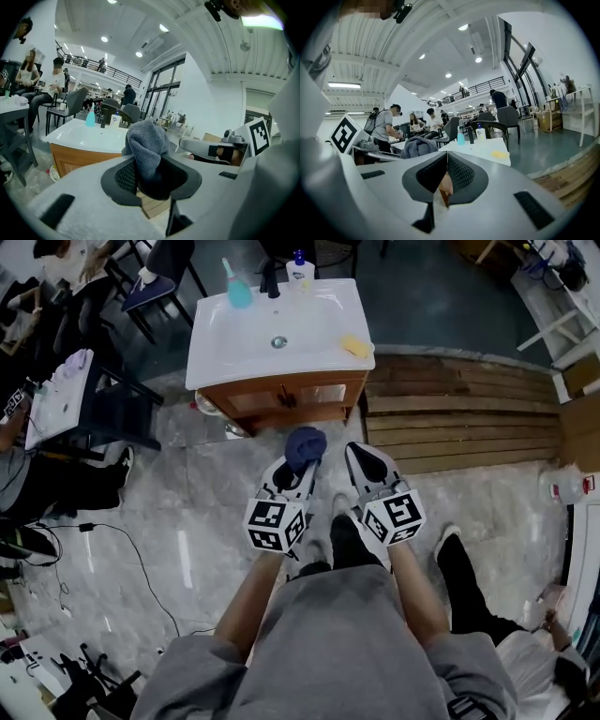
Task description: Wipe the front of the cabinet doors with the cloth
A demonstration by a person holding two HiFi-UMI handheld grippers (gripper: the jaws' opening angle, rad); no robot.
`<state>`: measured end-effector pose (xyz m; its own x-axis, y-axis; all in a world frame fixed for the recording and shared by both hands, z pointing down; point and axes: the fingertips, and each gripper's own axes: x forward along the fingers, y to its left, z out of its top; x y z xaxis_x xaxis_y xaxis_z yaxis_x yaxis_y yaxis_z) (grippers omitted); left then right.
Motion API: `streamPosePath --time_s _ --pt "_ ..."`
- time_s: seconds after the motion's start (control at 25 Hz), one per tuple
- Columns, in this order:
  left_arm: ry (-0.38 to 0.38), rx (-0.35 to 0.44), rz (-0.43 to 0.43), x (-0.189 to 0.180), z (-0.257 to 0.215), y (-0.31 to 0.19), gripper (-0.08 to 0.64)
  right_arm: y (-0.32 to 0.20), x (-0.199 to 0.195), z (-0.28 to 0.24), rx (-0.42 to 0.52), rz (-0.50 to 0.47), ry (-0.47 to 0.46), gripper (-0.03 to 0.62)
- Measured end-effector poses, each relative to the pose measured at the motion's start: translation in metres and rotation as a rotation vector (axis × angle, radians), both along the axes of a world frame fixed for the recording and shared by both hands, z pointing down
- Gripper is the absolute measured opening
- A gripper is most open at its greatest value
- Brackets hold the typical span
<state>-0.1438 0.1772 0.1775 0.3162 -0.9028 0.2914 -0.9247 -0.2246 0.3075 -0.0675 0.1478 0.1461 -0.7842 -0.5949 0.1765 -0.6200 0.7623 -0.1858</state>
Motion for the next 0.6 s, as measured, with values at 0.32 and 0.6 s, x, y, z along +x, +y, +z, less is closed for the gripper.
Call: streamPosePath --time_s 0.32,0.6 --pt "0.004 -0.065 -0.047 -0.001 0.031 -0.063 0.106 -0.076 0.001 0.034 -0.065 -0.037 0.016 0.012" --pt "-0.006 -0.126 -0.097 -0.004 0.066 -0.104 0.106 -0.123 0.002 0.072 -0.134 -0.071 0.013 0.012"
